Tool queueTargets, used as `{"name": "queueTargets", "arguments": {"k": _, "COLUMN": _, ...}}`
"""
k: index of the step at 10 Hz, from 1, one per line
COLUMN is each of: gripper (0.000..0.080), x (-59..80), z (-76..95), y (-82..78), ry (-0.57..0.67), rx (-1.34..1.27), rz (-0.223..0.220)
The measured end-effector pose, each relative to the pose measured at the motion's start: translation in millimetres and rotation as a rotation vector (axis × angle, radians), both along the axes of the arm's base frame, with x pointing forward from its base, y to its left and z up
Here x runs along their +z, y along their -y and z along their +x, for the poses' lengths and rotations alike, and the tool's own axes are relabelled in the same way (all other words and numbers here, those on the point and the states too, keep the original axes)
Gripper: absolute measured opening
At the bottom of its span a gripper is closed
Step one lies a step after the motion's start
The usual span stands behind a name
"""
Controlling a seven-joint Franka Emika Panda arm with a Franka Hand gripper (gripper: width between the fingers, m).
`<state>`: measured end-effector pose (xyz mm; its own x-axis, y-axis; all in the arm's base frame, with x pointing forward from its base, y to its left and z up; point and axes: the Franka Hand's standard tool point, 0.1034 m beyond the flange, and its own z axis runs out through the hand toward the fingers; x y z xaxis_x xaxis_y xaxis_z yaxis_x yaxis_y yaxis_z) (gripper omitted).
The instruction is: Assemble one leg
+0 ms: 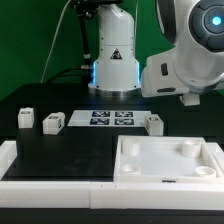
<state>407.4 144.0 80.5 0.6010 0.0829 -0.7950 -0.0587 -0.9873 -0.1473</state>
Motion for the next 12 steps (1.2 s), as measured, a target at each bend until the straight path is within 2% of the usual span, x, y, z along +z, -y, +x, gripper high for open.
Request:
{"name": "queueTargets", "arguments": {"k": 1, "gripper": 0.0290, "x": -0.4, "z": 6.0, "y": 0.2, "ry": 0.102, "rx": -0.016, "rz": -0.009}}
{"name": "queueTargets", "arguments": {"k": 2, "gripper": 0.0290, "x": -1.9, "z": 13.0, "y": 2.1, "ry": 0.262, "rx": -0.039, "rz": -0.023}}
{"name": "queueTargets", "arguments": {"k": 3, "gripper": 0.0290, "x": -1.3, "z": 17.4, "y": 11.7, "ry": 0.367, "rx": -0.012, "rz": -0.007}}
{"name": "queueTargets", "arguments": {"k": 4, "gripper": 0.0290, "x": 1.0, "z": 35.2, "y": 23.3, "ry": 0.485, "rx": 0.003, "rz": -0.014}}
{"name": "queueTargets", "arguments": {"k": 5, "gripper": 0.0290, "x": 8.7, "z": 45.3, "y": 30.8, "ry": 0.548, "rx": 0.026, "rz": -0.018}}
{"name": "queueTargets", "arguments": {"k": 6, "gripper": 0.0290, "x": 16.4, "z": 64.2, "y": 35.3, "ry": 0.671, "rx": 0.043, "rz": -0.010}}
{"name": "queueTargets", "arguments": {"k": 7, "gripper": 0.0290, "x": 23.4, "z": 73.3, "y": 36.4, "ry": 0.735, "rx": 0.044, "rz": -0.008}}
{"name": "queueTargets", "arguments": {"k": 8, "gripper": 0.0290, "x": 23.0, "z": 83.7, "y": 37.0, "ry": 0.881, "rx": 0.025, "rz": -0.015}}
{"name": "queueTargets", "arguments": {"k": 9, "gripper": 0.0290, "x": 21.0, "z": 79.9, "y": 39.9, "ry": 0.984, "rx": 0.009, "rz": -0.024}}
{"name": "queueTargets", "arguments": {"k": 12, "gripper": 0.0290, "x": 23.0, "z": 87.9, "y": 45.8, "ry": 1.274, "rx": -0.010, "rz": -0.038}}
